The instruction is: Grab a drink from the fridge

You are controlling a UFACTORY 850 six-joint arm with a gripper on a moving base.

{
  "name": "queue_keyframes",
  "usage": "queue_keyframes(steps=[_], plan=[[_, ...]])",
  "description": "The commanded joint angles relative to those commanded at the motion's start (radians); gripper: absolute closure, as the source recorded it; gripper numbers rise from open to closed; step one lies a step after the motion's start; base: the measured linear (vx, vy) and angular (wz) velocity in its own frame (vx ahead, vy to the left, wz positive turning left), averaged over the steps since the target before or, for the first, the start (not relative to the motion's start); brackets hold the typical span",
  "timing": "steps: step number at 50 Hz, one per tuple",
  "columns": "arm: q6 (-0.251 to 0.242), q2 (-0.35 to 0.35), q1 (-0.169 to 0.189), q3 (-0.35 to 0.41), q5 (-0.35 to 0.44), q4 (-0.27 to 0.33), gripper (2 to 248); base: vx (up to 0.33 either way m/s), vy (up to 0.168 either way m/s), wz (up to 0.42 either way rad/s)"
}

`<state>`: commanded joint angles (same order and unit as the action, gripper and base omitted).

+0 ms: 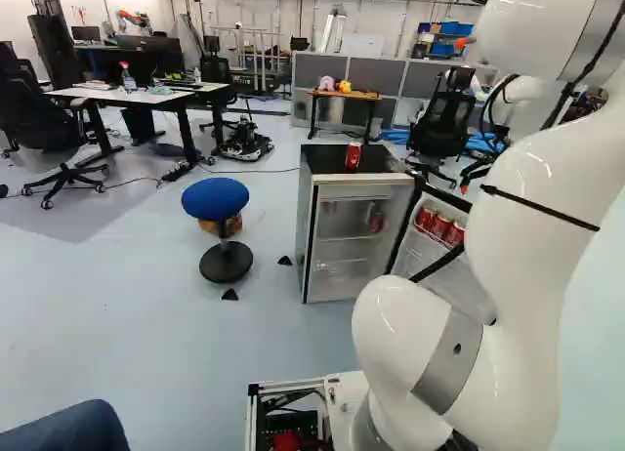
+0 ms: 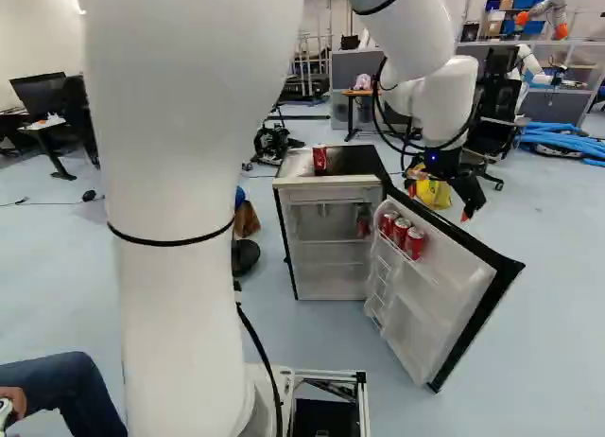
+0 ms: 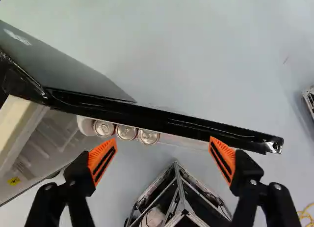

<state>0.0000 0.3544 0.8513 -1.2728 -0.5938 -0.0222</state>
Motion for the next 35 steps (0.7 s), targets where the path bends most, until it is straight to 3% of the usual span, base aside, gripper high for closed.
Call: queue_keyframes(steps=[35], plan=[[0.000,0.155,0.032,-0.206,-0.075,0.000,3,0.000,0.000,0.000]])
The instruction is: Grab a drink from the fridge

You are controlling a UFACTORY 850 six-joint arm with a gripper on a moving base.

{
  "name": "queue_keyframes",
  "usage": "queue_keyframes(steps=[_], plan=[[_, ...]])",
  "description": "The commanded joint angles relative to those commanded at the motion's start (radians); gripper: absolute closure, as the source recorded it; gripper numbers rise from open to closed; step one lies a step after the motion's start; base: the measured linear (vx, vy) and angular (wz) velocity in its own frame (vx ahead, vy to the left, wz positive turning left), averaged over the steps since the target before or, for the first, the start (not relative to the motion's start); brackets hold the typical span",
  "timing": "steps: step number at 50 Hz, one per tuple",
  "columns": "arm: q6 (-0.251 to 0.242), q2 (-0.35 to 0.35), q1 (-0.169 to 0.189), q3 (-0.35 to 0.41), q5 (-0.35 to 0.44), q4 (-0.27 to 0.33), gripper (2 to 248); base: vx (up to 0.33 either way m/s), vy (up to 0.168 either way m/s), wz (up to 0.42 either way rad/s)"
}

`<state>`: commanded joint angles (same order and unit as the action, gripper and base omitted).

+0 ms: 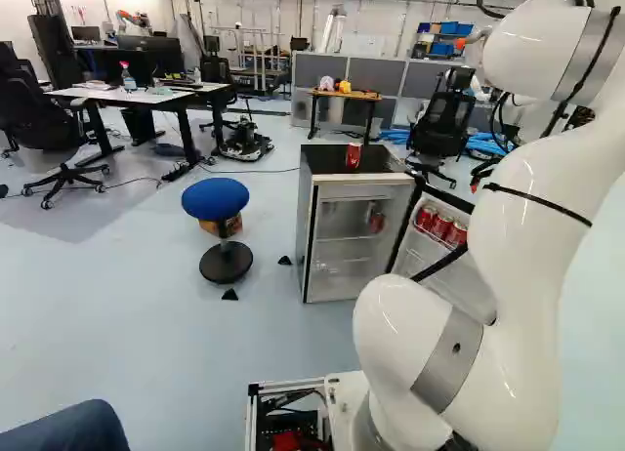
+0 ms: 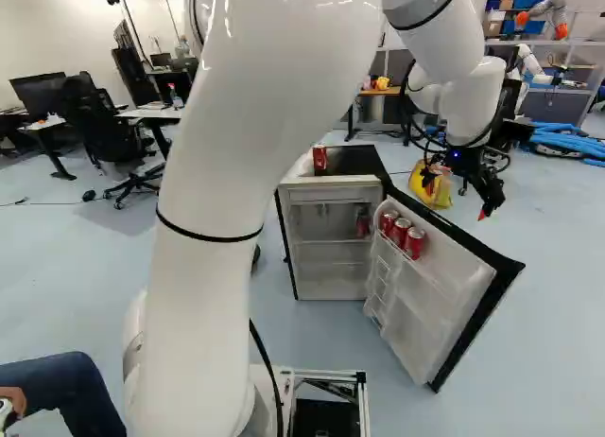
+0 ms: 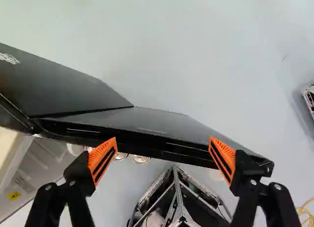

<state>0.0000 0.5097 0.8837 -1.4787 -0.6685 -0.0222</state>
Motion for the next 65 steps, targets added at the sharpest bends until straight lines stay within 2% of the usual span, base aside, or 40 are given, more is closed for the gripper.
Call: queue_keyframes(steps=[14,44,56,65], plan=[[0.000,0.066,0.006,-0.091,-0.035,-0.005,3,0.000,0.000,0.000],[0.000,0.254,0.009,-0.285,-0.135,-0.026,3,0.000,0.000,0.000],[0.000,0.316,0.008,-0.343,-0.175,-0.034,3,0.000,0.000,0.000],[0.000,0.317,0.009,-0.345,-0.205,-0.041,3,0.000,0.000,0.000]])
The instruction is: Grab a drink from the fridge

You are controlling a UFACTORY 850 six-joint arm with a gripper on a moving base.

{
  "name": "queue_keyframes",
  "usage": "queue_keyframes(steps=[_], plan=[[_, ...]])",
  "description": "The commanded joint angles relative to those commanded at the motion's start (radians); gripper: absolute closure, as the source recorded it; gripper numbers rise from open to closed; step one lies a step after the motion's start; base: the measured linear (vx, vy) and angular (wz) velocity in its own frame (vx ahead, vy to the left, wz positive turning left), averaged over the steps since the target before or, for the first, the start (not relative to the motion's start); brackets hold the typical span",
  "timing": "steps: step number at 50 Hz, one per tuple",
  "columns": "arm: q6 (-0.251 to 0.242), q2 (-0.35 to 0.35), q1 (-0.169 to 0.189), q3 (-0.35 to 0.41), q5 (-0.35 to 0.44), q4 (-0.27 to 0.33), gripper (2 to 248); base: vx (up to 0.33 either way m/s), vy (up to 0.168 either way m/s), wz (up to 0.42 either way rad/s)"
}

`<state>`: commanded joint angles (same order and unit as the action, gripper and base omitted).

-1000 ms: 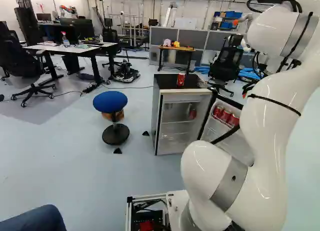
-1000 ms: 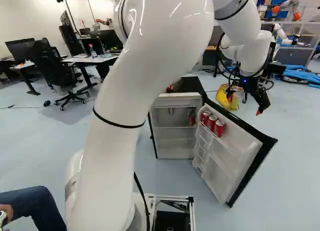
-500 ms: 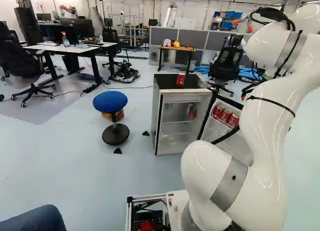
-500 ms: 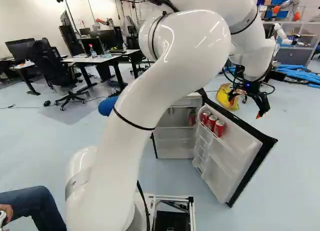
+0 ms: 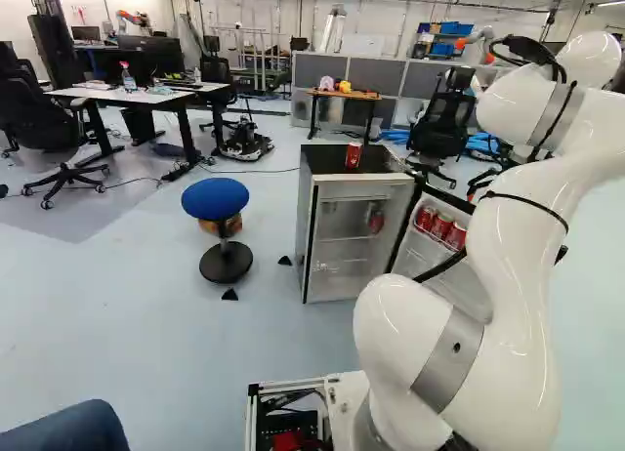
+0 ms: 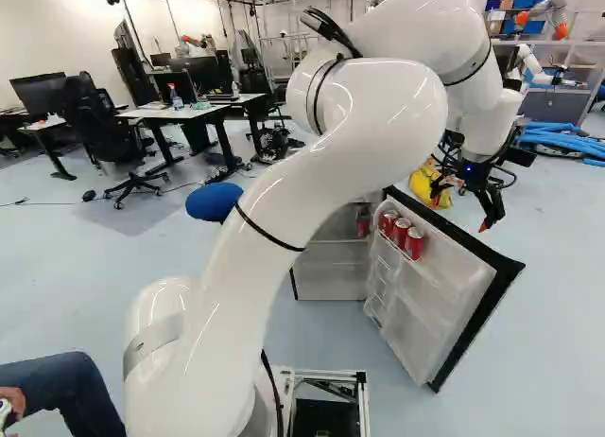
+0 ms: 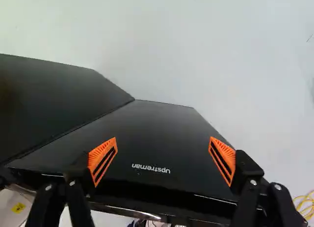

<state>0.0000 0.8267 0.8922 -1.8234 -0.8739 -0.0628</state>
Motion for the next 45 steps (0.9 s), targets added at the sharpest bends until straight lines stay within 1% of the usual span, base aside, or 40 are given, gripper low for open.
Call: queue_keyframes(steps=[15,45], plan=[[0.000,0.000,0.000,0.000,-0.055,-0.008,3,0.000,0.000,0.000],[0.000,0.000,0.000,0.000,-0.207,-0.008,3,0.000,0.000,0.000]])
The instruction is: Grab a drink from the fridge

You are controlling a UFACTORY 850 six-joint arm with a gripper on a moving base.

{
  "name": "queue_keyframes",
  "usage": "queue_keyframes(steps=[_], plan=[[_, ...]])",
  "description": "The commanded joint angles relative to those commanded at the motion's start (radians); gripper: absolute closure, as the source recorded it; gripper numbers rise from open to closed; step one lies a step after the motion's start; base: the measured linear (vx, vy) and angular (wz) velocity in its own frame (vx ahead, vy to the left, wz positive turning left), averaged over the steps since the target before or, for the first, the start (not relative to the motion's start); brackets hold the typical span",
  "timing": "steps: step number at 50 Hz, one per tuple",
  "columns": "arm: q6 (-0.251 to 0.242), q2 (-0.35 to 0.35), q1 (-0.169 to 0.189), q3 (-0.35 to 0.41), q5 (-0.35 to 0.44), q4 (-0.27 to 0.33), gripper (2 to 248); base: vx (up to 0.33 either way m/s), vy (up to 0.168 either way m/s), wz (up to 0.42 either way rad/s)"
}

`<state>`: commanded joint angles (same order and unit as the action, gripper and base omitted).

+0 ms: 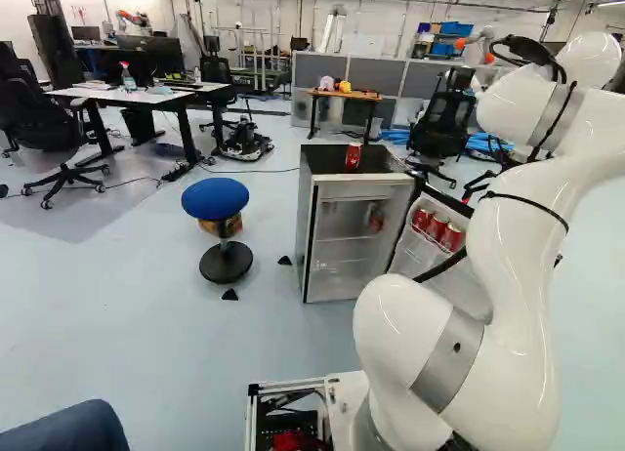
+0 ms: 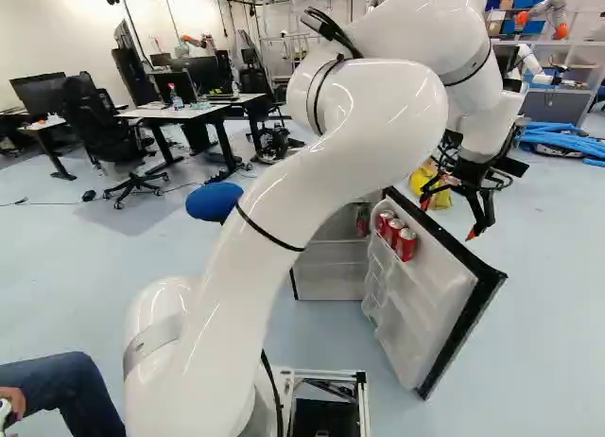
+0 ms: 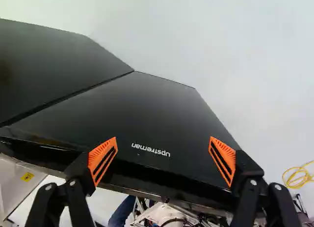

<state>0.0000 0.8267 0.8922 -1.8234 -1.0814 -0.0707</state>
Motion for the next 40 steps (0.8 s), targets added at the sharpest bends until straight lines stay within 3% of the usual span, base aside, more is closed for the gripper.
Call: queue_keyframes(steps=[19,40], plan=[[0.000,-0.008,-0.002,0.014,-0.008,0.000,3,0.000,0.000,0.000],[0.000,-0.067,-0.003,0.117,-0.008,0.000,3,0.000,0.000,0.000]])
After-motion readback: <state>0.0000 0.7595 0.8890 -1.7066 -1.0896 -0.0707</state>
